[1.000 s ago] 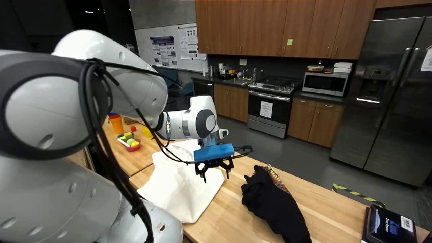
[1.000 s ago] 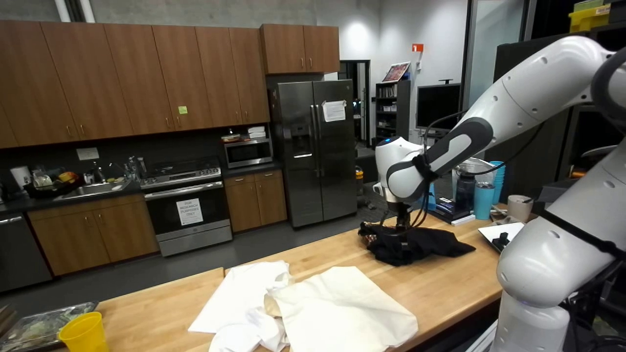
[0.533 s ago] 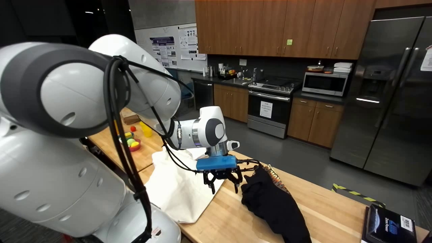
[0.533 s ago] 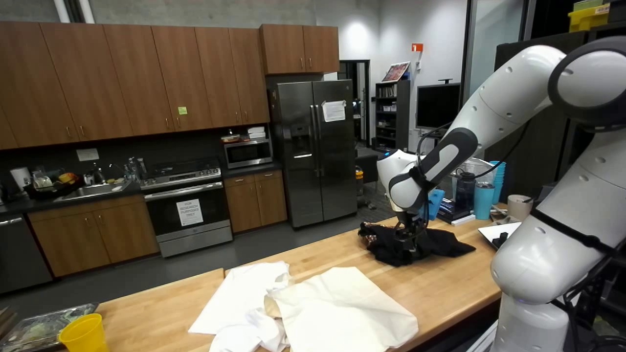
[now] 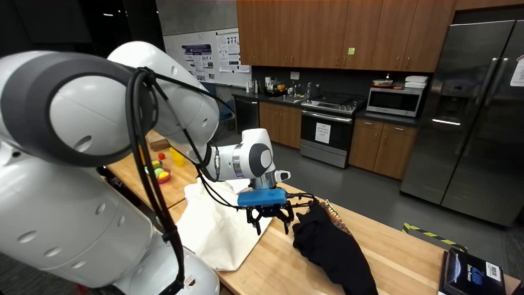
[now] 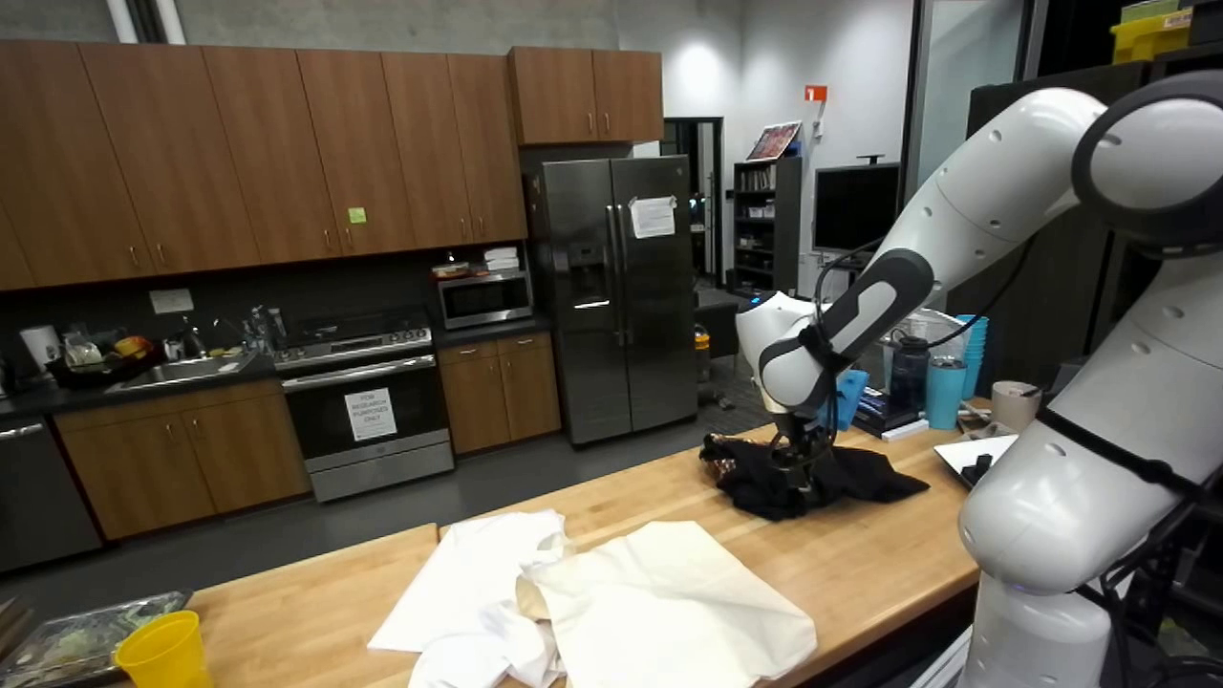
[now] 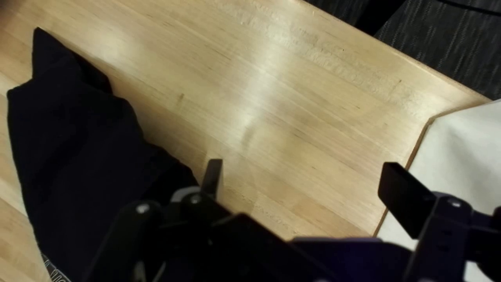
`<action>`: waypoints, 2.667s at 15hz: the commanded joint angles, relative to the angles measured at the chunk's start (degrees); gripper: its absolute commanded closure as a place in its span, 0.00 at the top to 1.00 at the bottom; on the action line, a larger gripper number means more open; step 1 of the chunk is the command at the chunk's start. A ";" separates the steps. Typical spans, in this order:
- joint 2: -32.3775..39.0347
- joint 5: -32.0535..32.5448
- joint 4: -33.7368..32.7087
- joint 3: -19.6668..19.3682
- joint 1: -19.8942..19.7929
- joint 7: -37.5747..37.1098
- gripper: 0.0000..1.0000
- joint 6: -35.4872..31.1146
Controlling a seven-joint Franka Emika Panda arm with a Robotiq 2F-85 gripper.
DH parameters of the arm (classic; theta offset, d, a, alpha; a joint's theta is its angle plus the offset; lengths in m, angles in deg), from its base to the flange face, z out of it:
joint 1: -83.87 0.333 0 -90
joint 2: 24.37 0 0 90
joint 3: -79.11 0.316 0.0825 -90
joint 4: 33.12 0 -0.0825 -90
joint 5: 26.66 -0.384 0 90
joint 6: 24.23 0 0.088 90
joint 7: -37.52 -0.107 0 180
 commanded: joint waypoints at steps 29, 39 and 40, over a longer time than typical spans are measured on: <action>0.55 7.92 2.49 1.21 1.27 9.80 1.00 -6.24; 1.06 26.09 2.16 8.28 -2.47 -21.66 1.00 -24.49; 2.21 28.18 2.15 9.98 -2.36 -25.76 1.00 -24.08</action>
